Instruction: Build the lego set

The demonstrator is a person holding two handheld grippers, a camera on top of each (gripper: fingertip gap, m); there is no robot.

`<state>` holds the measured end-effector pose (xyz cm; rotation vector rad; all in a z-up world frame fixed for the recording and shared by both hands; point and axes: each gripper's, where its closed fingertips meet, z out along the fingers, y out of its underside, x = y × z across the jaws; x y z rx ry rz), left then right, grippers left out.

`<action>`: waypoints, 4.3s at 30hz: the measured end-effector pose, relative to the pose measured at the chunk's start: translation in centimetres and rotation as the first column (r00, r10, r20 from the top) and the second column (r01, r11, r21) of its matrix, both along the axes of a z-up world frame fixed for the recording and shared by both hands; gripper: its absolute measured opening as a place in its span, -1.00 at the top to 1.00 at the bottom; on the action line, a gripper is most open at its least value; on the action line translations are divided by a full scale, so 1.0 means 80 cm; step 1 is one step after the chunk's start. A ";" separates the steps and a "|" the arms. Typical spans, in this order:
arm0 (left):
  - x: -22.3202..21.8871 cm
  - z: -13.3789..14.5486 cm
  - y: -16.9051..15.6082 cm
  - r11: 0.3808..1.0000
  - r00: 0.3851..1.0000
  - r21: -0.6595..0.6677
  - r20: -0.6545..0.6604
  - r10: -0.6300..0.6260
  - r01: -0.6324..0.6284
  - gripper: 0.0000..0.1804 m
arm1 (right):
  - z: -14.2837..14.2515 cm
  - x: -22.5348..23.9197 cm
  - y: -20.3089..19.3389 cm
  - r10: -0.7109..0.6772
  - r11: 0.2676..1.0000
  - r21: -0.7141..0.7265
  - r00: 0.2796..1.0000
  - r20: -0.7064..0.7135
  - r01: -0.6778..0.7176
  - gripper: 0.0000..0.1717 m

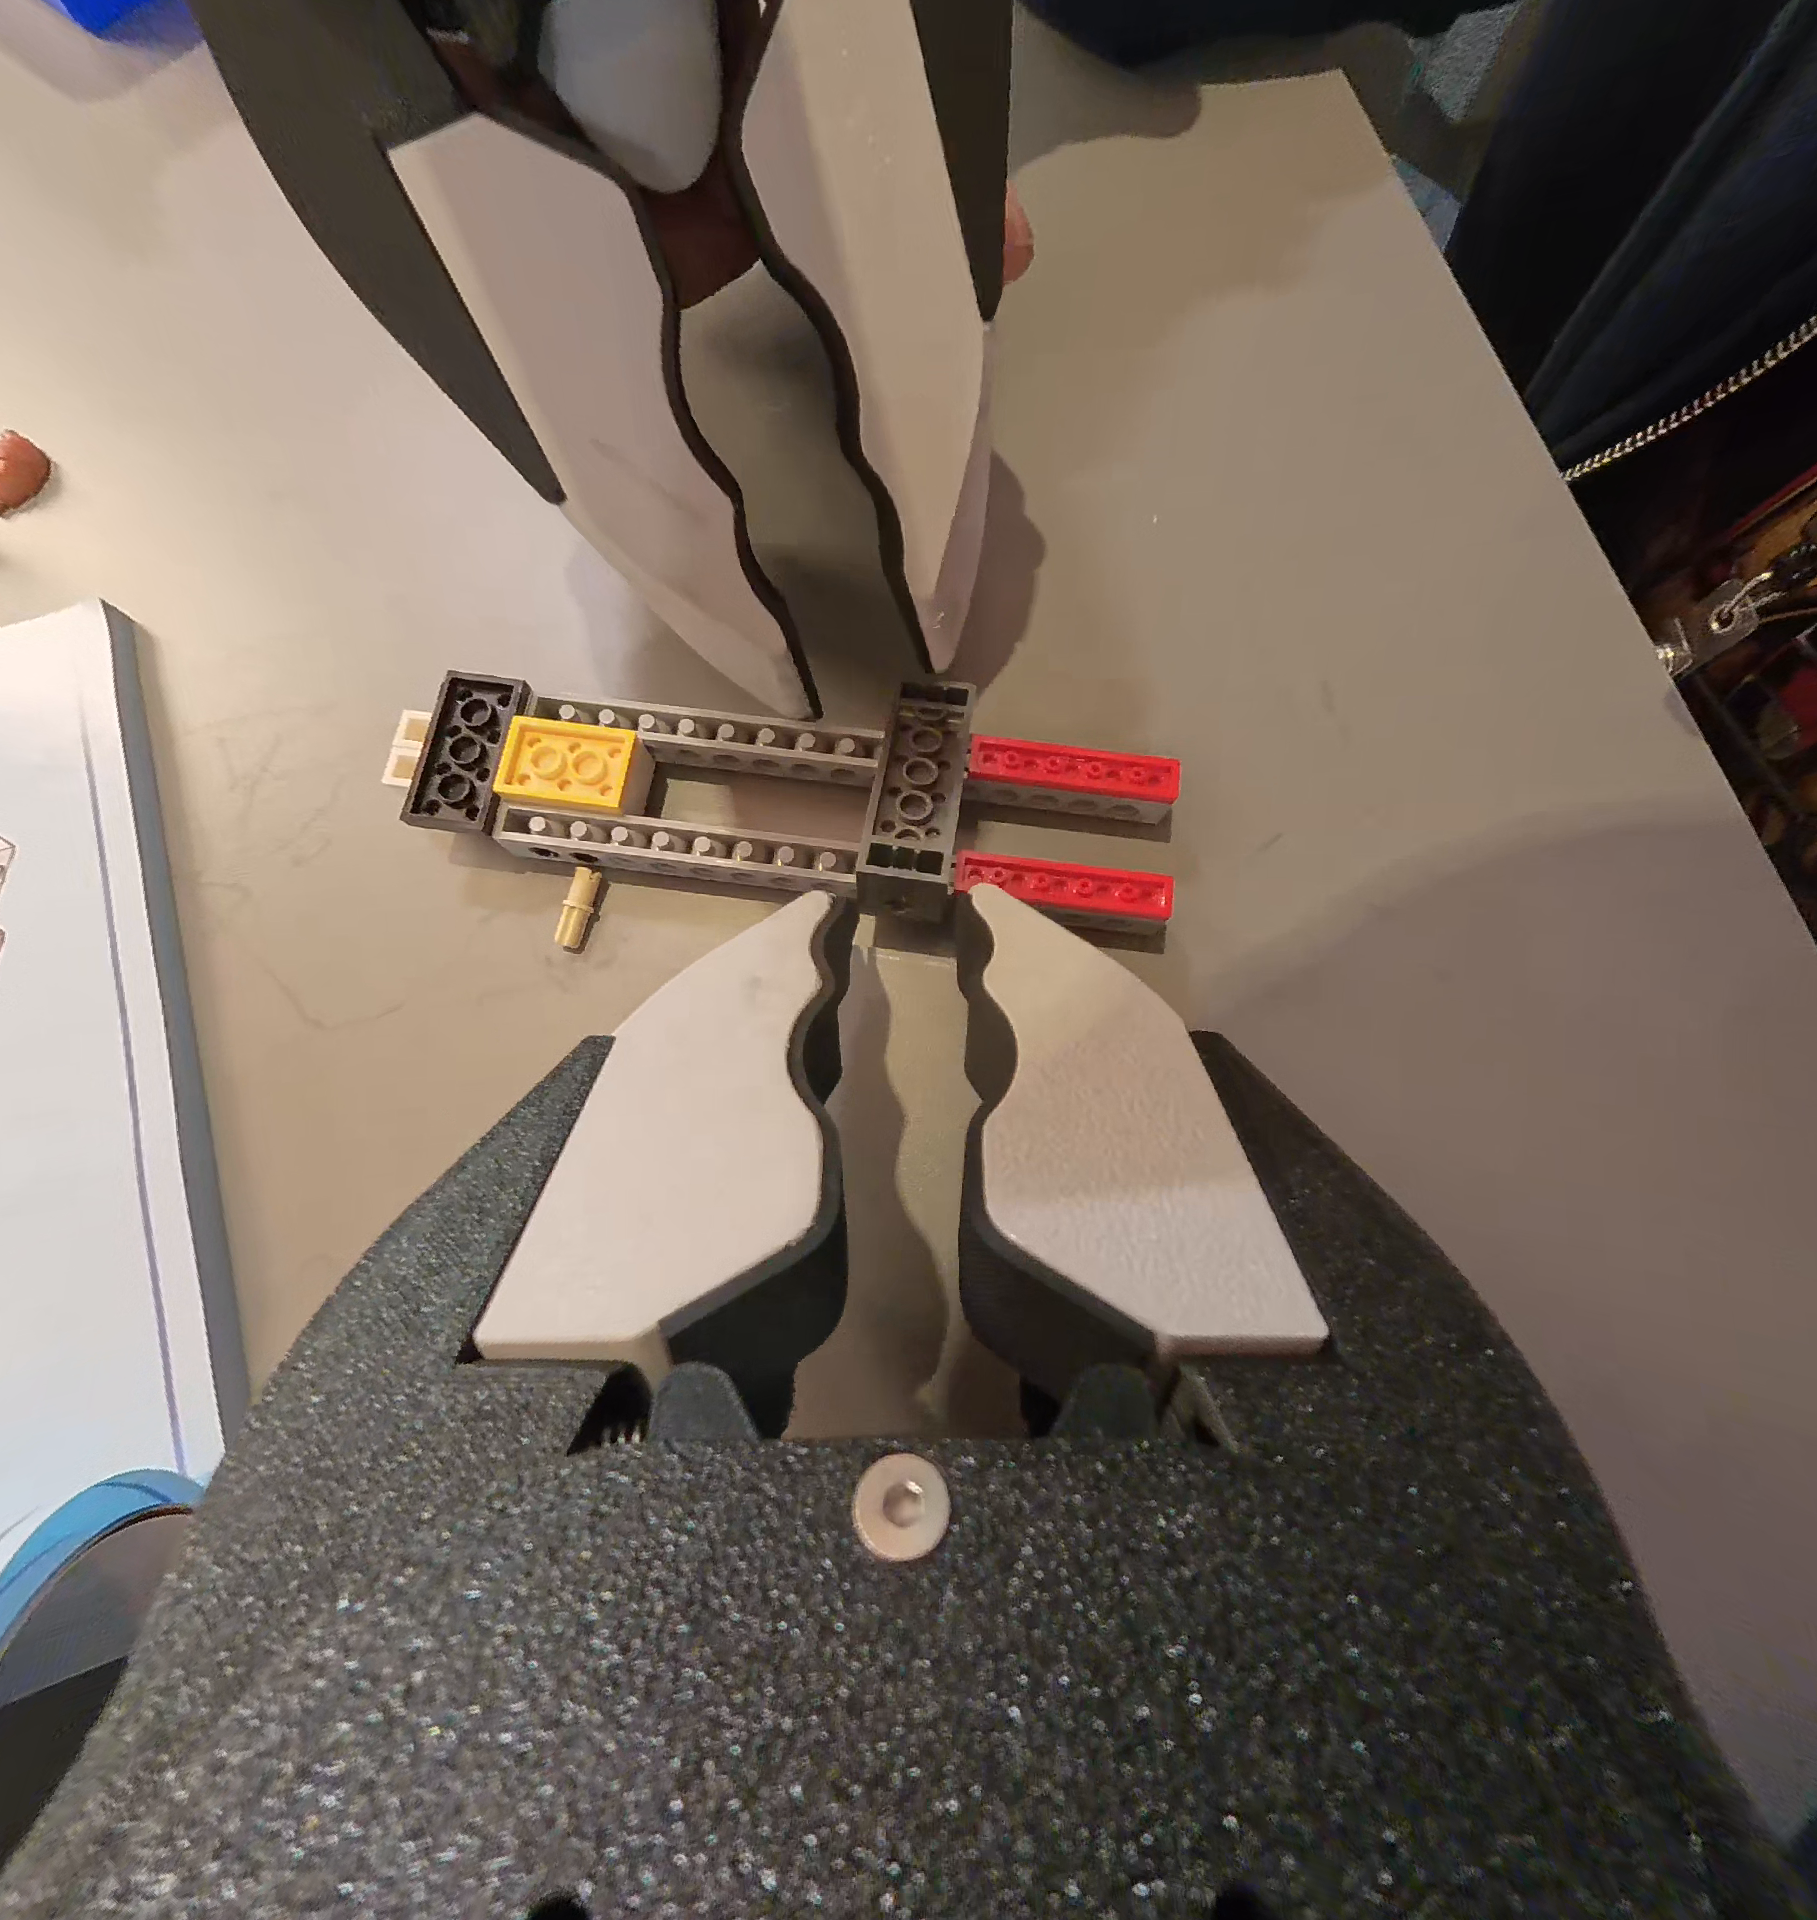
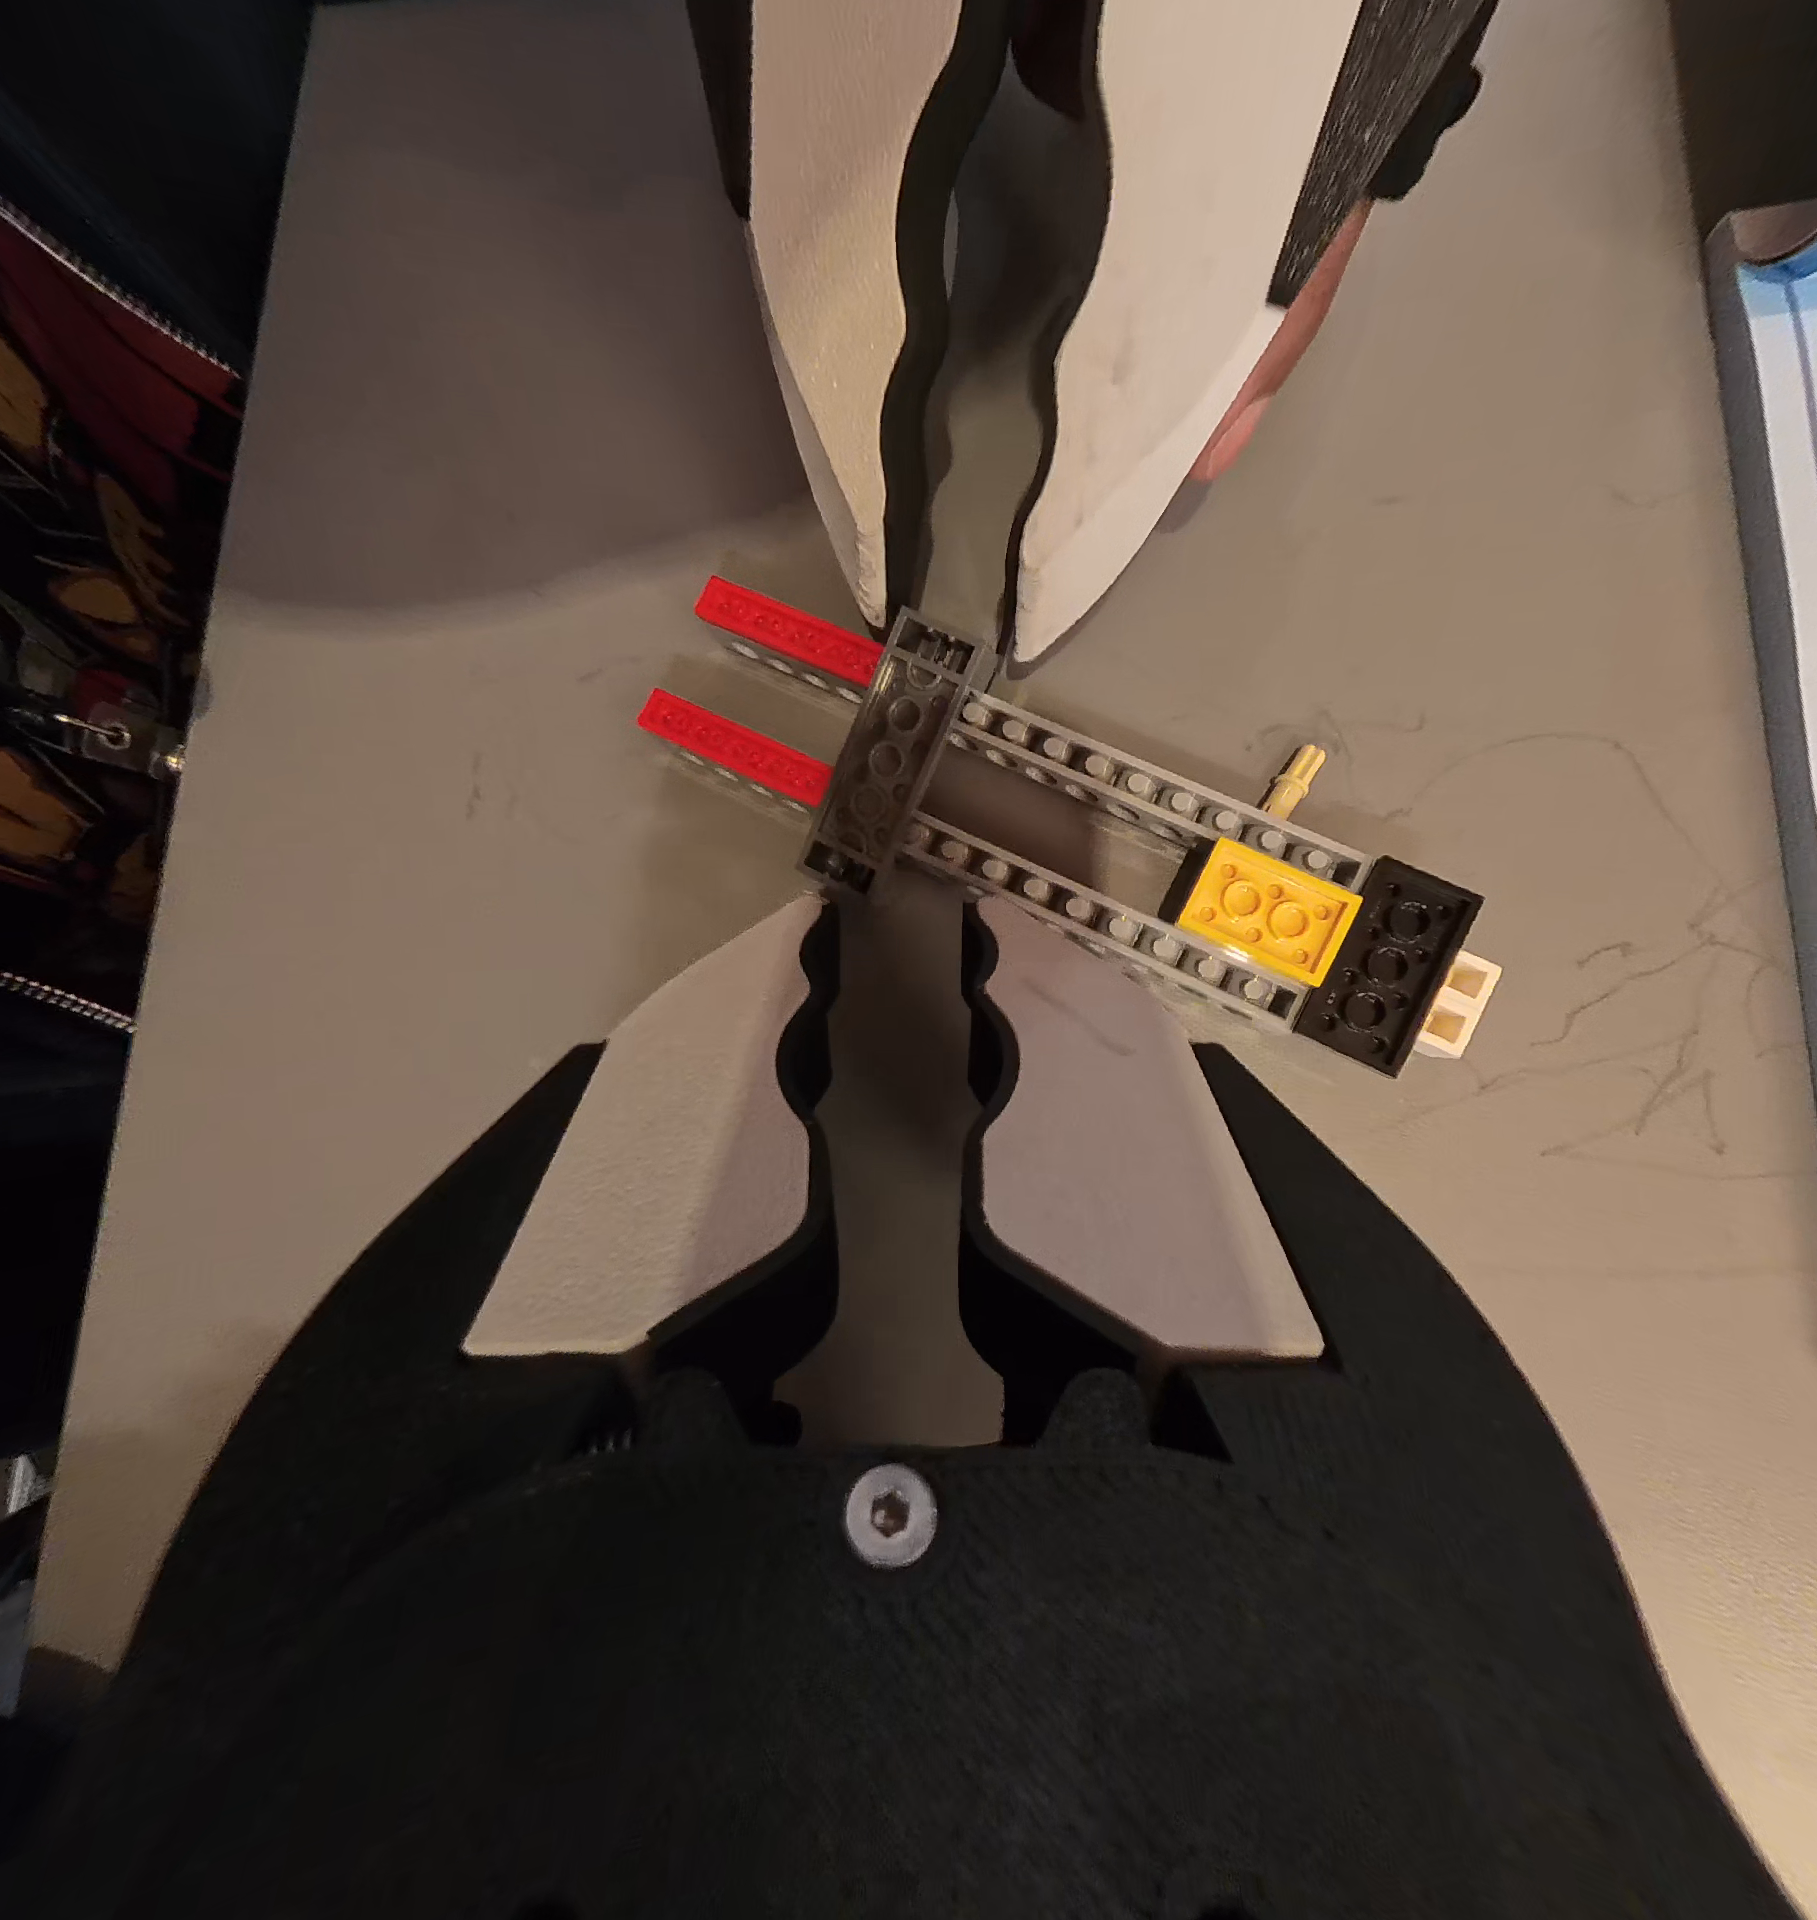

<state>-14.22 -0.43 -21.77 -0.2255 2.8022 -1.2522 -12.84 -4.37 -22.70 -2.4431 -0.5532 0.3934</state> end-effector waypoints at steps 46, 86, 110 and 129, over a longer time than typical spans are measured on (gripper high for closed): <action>-0.012 -0.008 0.007 0.998 0.997 0.063 -0.076 -0.006 0.011 0.81 | 0.006 -0.012 0.004 0.040 0.998 0.041 0.999 -0.019 -0.040 0.74; 0.087 0.023 0.054 0.917 0.909 -0.016 0.127 0.397 -0.399 0.61 | 0.015 0.023 0.019 0.372 0.918 -0.002 0.860 0.350 -0.397 0.33; 0.091 0.050 0.080 0.887 0.878 -0.112 0.129 0.461 -0.449 0.61 | -0.008 0.055 0.024 0.569 0.819 -0.302 0.754 0.328 -0.487 0.47; 0.087 0.043 0.074 0.896 0.890 -0.090 0.114 0.442 -0.434 0.62 | -0.006 0.022 -0.005 0.338 0.935 -0.218 0.887 0.314 -0.279 0.46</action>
